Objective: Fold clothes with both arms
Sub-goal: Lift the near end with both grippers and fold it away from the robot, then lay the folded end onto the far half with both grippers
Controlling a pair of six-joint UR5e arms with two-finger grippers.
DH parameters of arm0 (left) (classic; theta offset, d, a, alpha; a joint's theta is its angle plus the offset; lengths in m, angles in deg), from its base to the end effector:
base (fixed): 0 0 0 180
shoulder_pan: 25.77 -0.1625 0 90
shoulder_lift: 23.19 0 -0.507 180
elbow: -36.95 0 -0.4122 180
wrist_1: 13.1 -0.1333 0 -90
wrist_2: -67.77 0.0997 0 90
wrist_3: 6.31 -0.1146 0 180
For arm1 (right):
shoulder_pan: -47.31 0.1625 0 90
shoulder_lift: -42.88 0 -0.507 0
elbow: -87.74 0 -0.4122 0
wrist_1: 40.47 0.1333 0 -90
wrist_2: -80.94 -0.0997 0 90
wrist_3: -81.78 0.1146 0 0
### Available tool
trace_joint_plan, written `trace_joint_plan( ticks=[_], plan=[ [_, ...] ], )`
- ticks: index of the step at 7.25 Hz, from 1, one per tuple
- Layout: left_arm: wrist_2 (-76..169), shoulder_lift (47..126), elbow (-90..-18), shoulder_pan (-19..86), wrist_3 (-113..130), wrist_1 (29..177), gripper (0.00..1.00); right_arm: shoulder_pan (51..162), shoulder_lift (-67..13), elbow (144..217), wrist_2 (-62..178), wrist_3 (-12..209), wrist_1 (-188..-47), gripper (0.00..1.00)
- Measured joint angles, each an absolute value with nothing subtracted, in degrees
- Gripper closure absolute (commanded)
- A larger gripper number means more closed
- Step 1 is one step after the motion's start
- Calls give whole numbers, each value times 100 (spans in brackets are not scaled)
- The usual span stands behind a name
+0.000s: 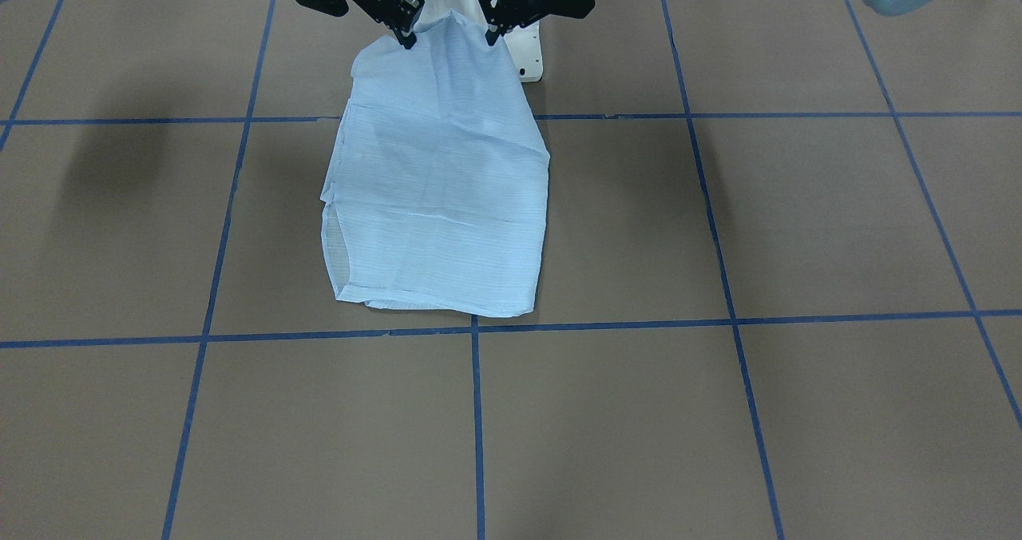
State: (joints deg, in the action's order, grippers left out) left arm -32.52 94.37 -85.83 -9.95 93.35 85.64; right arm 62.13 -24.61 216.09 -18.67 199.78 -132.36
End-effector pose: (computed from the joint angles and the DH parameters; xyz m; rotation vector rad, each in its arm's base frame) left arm 0.5268 -0.2665 0.2009 -0.0927 1.2129 -0.2805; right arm -0.4958 -0.2493 0.2437 -0.2738 -1.0187 0.5920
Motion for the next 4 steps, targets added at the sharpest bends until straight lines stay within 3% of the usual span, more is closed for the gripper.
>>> trace_joint_plan(
  ticks=[4],
  plan=[
    [-3258,9459,-7600,-185,9406,9546,100,7154,-1954,20528,-1868,19582,-13192,100]
  ],
)
